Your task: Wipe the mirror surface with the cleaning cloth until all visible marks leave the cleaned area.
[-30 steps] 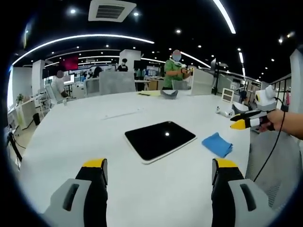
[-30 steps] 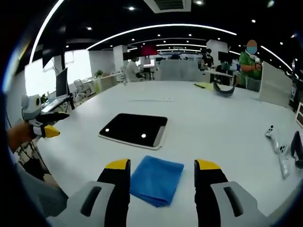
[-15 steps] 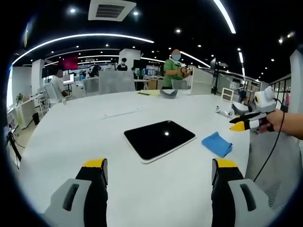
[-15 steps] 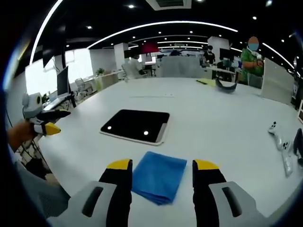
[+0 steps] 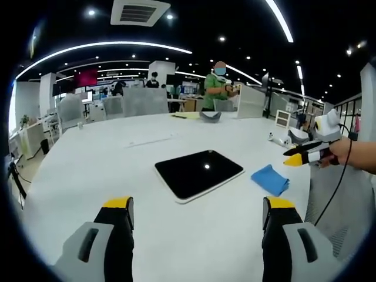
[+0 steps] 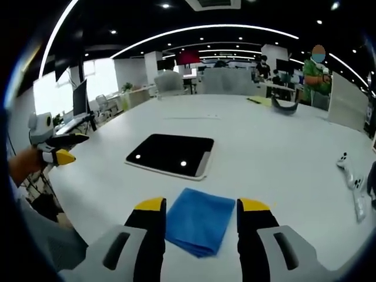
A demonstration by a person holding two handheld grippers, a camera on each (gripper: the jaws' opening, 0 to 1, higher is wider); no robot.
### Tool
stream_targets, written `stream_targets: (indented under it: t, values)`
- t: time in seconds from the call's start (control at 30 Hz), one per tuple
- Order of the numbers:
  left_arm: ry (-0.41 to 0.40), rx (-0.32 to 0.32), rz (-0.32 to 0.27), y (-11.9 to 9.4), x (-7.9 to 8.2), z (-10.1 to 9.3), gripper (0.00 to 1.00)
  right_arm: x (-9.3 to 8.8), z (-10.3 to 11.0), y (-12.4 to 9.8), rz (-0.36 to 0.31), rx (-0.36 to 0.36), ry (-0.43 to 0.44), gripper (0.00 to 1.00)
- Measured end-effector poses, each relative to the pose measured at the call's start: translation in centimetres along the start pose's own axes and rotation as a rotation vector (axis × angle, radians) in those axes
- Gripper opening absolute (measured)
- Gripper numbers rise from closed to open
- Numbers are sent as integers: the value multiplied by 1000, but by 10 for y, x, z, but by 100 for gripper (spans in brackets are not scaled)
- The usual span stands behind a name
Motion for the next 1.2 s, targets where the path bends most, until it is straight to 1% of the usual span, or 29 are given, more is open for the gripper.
stream_targets:
  t: [0.43,0.83,0.97,1.2]
  values:
    - [1,-7,3,2,-1,-1,91,0,1,2,1,10,-4,40]
    - [-2,-8,5,4,-2,1,91,-4,-1,6,11,12,-2,38]
    - [-1,-11,9,5,-3,0,91,-5,-1,8,25,19,-8,36]
    - [-3,-12,9,5,-3,1,90,-8,-1,18,57,42,-19,29]
Point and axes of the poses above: the point that each gripper's makers call its tool centre point, and the gripper's own axes: y roughly forward along the fingers, z roughly to its left, x roughly out of its top, the point moved 9 cm from there along -y, roughly backward along the fingers, and after that the axes turned 1 degree about x, right-handed, at the moved point
